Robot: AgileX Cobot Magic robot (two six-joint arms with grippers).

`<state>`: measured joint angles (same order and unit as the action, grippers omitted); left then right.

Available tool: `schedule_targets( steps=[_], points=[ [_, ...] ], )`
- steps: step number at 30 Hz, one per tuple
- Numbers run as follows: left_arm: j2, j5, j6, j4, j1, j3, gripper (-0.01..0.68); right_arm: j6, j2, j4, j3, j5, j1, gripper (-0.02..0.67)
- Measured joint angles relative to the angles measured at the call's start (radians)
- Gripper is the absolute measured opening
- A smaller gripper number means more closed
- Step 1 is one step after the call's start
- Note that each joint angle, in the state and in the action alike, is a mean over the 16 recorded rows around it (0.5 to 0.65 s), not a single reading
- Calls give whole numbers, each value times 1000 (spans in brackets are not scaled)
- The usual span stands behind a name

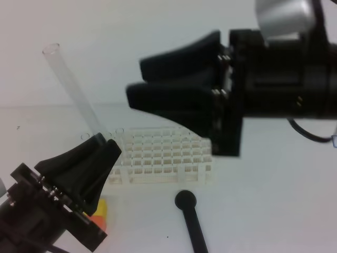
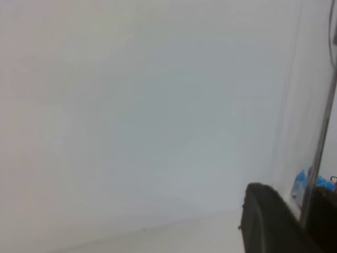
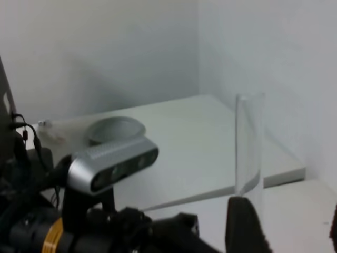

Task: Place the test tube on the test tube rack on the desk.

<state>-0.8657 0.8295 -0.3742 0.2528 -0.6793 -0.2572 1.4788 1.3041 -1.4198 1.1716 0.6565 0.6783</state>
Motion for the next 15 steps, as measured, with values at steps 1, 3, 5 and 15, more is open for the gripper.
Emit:
schedule_targets(
  steps=[1, 3, 5, 15],
  points=[
    [0, 1, 0, 0, 0, 0, 102, 0, 24, -11, 25, -2, 8, 350],
    [0, 0, 0, 0, 0, 0, 102, 1, 68, -32, 69, -2, 19, 351],
    [0, -3, 0, 0, 0, 0, 102, 1, 104, -52, 106, 0, 28, 352],
    [0, -42, 1, 0, 0, 0, 88, 11, 198, -97, 202, -30, 83, 353]
  ],
)
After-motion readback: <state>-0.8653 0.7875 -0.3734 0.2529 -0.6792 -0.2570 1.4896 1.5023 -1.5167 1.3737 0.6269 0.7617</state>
